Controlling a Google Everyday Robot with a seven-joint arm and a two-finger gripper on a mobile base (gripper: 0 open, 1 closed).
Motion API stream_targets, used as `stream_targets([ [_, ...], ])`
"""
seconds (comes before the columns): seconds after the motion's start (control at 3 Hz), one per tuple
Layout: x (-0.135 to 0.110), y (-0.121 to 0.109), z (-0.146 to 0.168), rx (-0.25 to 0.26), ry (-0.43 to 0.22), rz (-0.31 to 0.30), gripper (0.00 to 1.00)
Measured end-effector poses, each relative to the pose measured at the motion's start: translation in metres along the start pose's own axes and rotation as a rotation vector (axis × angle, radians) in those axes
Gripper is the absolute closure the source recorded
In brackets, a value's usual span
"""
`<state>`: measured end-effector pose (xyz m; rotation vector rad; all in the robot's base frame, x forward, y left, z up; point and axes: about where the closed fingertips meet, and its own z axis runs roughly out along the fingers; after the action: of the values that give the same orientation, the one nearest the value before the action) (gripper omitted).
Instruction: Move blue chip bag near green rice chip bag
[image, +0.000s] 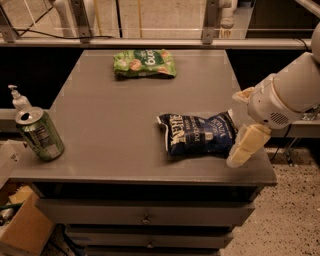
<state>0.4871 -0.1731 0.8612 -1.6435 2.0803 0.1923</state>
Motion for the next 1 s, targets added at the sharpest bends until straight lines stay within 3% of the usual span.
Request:
stream_targets([
  [0.33, -0.003, 0.003, 0.013, -0.015, -0.04, 0.016, 0.0],
  [0.67, -0.009, 0.006, 0.022, -0.025, -0.056, 0.04, 0.16],
  [1.0, -0.013, 0.011, 0.027, -0.035, -0.068, 0.062, 0.4],
])
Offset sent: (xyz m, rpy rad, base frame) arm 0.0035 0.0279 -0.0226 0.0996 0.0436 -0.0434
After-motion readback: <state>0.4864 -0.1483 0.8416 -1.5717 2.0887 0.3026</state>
